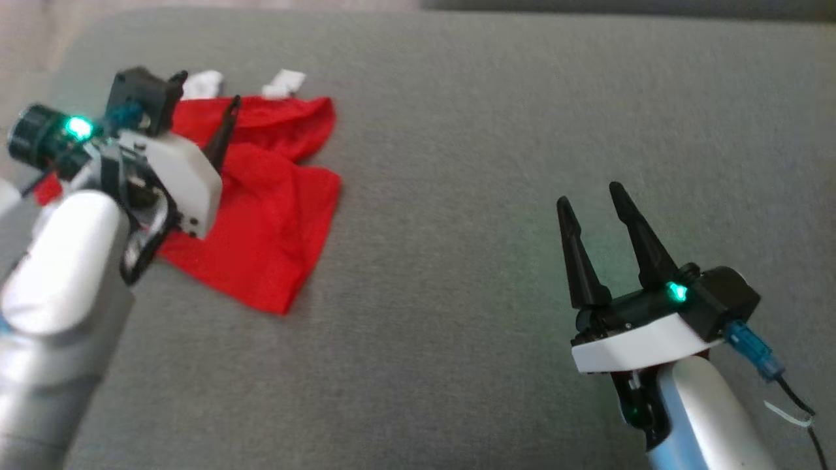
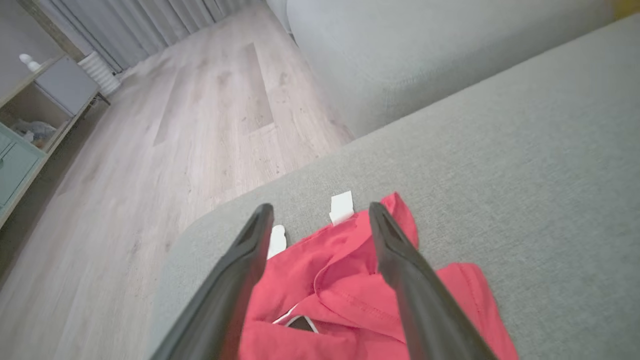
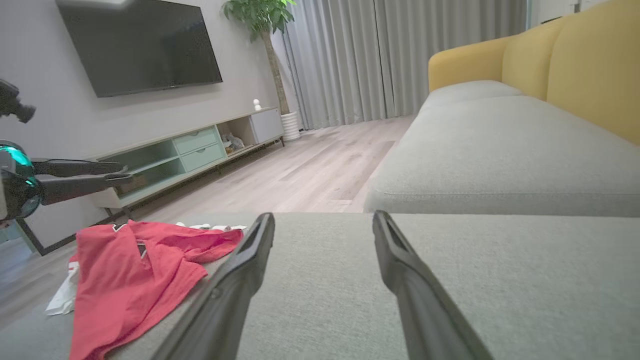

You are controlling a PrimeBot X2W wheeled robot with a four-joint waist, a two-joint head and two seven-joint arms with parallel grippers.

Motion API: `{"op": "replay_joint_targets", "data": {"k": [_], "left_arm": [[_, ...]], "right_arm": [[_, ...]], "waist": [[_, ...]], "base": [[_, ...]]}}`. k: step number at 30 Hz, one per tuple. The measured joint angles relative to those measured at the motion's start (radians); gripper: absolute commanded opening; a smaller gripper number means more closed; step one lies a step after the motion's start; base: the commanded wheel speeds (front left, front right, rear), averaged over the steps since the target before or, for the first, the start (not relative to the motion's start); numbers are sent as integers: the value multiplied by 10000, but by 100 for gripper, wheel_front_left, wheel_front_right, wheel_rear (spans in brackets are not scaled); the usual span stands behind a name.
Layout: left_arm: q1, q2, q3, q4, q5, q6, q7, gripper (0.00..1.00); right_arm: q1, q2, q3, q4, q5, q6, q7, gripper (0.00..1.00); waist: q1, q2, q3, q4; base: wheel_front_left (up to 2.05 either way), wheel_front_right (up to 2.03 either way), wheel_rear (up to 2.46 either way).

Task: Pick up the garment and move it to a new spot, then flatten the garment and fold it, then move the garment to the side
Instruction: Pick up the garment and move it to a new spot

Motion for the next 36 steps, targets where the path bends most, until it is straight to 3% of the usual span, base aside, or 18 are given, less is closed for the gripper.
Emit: {"op": "replay_joint_targets", "data": {"k": [5, 12, 27, 28, 29, 32, 36], "left_arm": [[-1397, 871, -1709, 729, -1081, 2, 644, 100], [-2380, 1254, -3848, 1331, -2675, 0, 1595, 100], [-3886, 1469, -5580, 2807, -3985, 0, 2178, 100], [-3916, 1459, -5601, 2855, -4067, 0, 2220, 77], [-3947, 1442, -5597, 2964, -4148, -8, 2209, 0], [-3967, 1367, -5672, 3097, -4167, -6, 2056, 0], [-3935, 1239, -5722, 3254, -4010, 21, 420, 0]], "right_arm": [[-181, -4, -10, -291, 4, 0, 0, 100], [-589, -8, -63, -612, 4, 0, -2, 100], [-599, -10, 15, -882, 4, 0, -2, 100], [-601, -10, 10, -882, 6, 0, -2, 100], [-603, -10, 12, -882, 6, -2, -2, 100], [-604, -10, 10, -882, 38, 0, -2, 100], [-606, -10, 33, -828, 127, 0, -2, 100]], "waist": [[-1, 0, 778, -634], [-2, 0, 1597, -1380], [-4, 0, 2379, -2023], [-5, 0, 2378, -2029], [-4, 0, 2371, -2037], [-4, 0, 2327, -2052], [-3, 0, 2081, -2116]], "base": [[0, 0, 0], [0, 0, 0], [0, 0, 0], [0, 0, 0], [0, 0, 0], [0, 0, 0], [0, 0, 0]]}}
